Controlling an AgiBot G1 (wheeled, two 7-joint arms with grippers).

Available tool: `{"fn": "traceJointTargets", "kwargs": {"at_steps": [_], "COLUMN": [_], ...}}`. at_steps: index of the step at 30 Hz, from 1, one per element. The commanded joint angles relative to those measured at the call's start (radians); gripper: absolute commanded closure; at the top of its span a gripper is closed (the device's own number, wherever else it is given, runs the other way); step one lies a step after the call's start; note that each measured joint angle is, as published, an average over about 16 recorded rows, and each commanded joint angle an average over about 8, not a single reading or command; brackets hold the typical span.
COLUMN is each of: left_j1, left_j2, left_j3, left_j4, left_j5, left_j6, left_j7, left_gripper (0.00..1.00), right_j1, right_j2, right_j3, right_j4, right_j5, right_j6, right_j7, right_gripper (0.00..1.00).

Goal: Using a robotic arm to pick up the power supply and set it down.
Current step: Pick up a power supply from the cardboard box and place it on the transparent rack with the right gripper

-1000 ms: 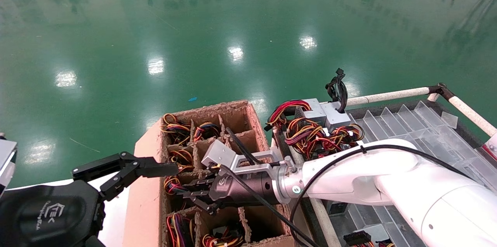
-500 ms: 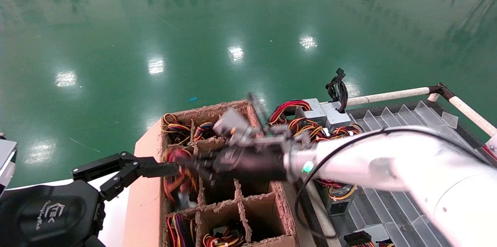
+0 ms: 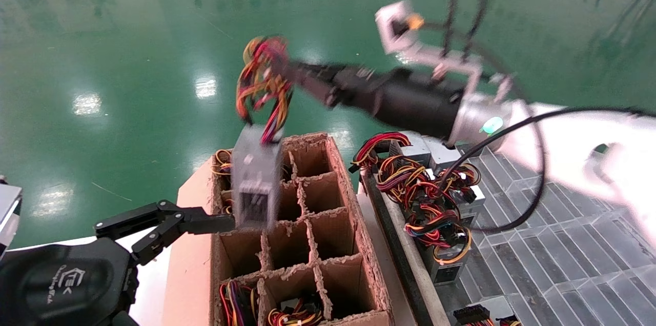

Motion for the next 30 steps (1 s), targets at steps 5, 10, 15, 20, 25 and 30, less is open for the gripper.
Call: {"fn": "traceJointTargets", "kwargs": {"at_steps": [5,10,15,20,25,30], "left_j1": [0.0,0.0,0.0,0.0,0.0,0.0], "left_j2": [0.0,0.0,0.0,0.0,0.0,0.0], "left_j3": [0.0,0.0,0.0,0.0,0.0,0.001], "left_j4": [0.0,0.0,0.0,0.0,0.0,0.0], "left_j5": [0.0,0.0,0.0,0.0,0.0,0.0], "left_j6": [0.0,0.0,0.0,0.0,0.0,0.0], "left_j7": [0.0,0.0,0.0,0.0,0.0,0.0], "left_gripper": [0.0,0.0,0.0,0.0,0.0,0.0], "right_j1": [0.077,0.155,0.227,0.282,0.325,0.369], "right_j2": [0.051,0.11,0.175,0.246,0.315,0.365], "right_j3": [0.014,-0.011,-0.041,-0.073,-0.111,-0.15], "right_j4": [-0.039,-0.061,-0.073,-0.072,-0.065,-0.067], "right_j5": [0.018,-0.018,-0.06,-0.106,-0.16,-0.215], "right_j6": [-0.026,-0.016,-0.007,-0.031,-0.074,-0.087], "right_j7": [-0.026,-0.065,-0.092,-0.112,-0.133,-0.157], "right_gripper": [1.0,1.0,1.0,1.0,1.0,1.0]}}
